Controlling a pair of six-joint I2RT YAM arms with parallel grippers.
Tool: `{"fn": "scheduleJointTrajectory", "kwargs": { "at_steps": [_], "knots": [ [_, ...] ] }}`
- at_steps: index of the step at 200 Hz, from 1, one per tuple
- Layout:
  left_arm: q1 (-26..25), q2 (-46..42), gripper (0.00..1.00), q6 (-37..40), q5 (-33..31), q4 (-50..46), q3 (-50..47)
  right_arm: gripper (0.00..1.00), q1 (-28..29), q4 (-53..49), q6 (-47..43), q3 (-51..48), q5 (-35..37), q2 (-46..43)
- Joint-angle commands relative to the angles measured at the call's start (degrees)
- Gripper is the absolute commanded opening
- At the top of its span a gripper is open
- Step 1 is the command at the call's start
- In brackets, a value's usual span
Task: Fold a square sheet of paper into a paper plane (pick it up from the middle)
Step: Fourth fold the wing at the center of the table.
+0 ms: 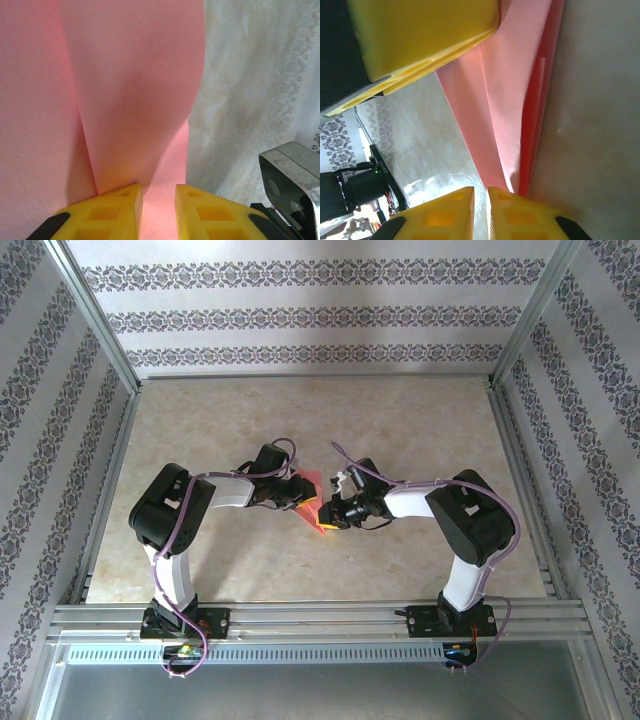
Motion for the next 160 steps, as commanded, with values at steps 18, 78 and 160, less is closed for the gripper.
{"fn": "scheduleJointTrajectory", "kwargs": {
  "at_steps": [18, 78, 160],
  "knots": [
    [0.1, 2.3, 0.25, 0.3, -3.9, -6.2, -0.3, 0.16, 0.3, 0.6, 0.2, -0.4, -0.8, 1.9],
    [0.1, 2.6, 0.25, 0.0, -4.1, -6.1, -0.6, 0.17, 0.3, 0.7, 0.0, -0.6, -1.6, 0.7],
    [0.1, 2.8, 0.25, -0.5, -4.2, -5.3, -1.3, 0.17, 1.2, -0.3, 1.4, -3.1, 0.7, -5.0]
  ]
}}
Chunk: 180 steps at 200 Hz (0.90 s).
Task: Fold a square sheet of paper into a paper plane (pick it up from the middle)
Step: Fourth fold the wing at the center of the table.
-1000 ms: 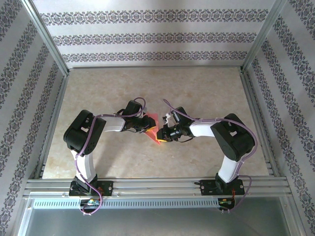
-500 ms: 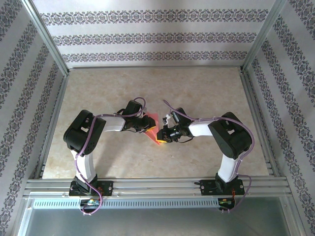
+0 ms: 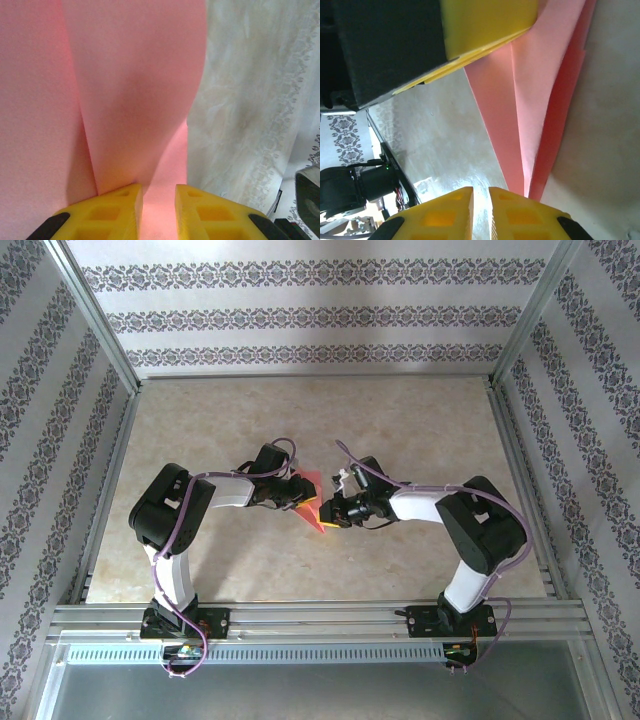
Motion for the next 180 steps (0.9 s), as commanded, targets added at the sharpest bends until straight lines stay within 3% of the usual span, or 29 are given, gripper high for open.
{"fn": "scheduleJointTrajectory", "kwargs": {
  "at_steps": [1, 180],
  "knots": [
    [0.1, 2.8, 0.25, -0.5, -3.9, -5.0, -1.5, 0.17, 1.0, -0.3, 0.8, -1.5, 0.8, -0.4],
    [0.0, 2.5, 0.25, -0.9, -3.7, -4.4, -2.4, 0.17, 3.1, 0.1, 1.2, 0.2, 1.1, 4.7]
  ]
}}
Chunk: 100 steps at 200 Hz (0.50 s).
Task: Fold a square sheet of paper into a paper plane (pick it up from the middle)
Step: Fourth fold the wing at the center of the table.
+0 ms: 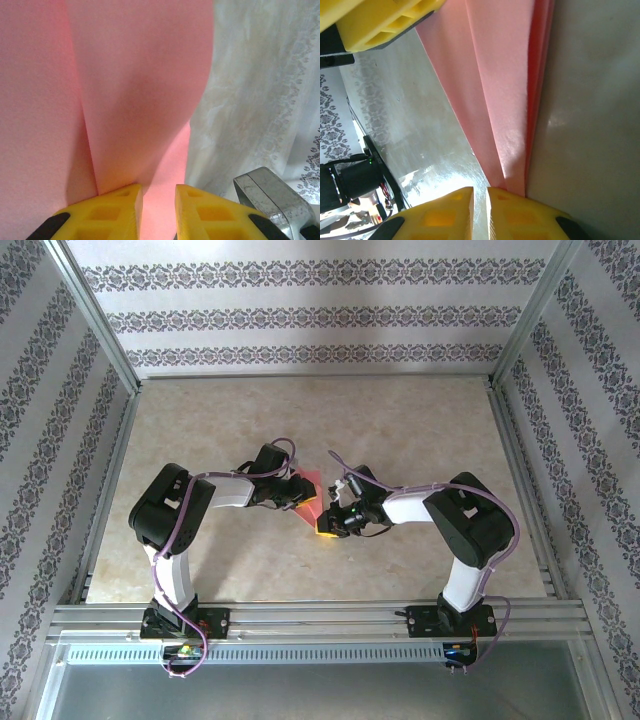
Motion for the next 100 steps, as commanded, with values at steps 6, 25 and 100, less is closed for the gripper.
{"fn": "scheduleJointTrajectory", "kwargs": {
  "at_steps": [6, 25, 100],
  "knots": [
    [0.0, 2.5, 0.25, -0.2, -3.7, -4.6, -2.2, 0.17, 0.5, -0.3, -0.2, 0.8, 0.8, -0.6],
    [0.1, 2.2, 0.25, -0.1, -3.7, -4.8, -2.2, 0.17, -0.7, -0.5, -0.6, 0.2, 2.9, -6.0],
    [0.0, 2.1, 0.25, -0.2, -3.2, -4.9, -1.8, 0.16, 0.1, -2.5, -2.0, 3.3, 6.6, -4.2]
  ]
}}
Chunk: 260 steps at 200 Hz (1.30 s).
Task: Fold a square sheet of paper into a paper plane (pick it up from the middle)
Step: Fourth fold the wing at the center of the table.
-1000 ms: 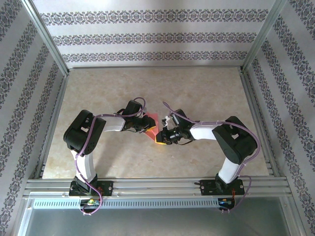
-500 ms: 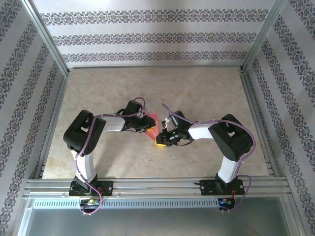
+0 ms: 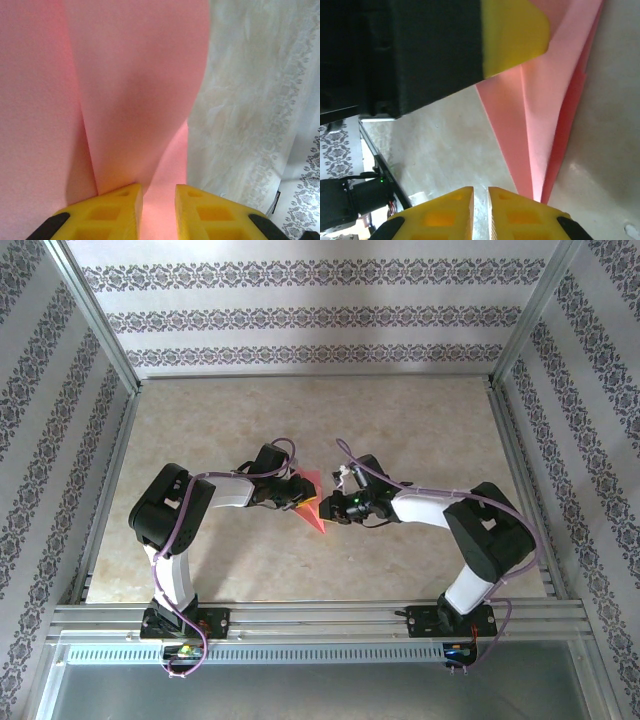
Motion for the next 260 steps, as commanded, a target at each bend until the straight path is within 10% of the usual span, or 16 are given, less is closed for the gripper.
{"fn": "scheduleJointTrajectory", "kwargs": {
  "at_steps": [1, 260],
  "knots": [
    [0.0, 2.1, 0.25, -0.2, -3.2, -5.0, -1.8, 0.16, 1.2, -1.1, -0.9, 2.1, 1.5, 2.6],
    [-0.6, -0.4, 0.26, 2.5, 0.5, -4.7, 2.0, 0.19, -0.2, -3.5, 0.4, -0.3, 2.6, -1.6]
  ]
}}
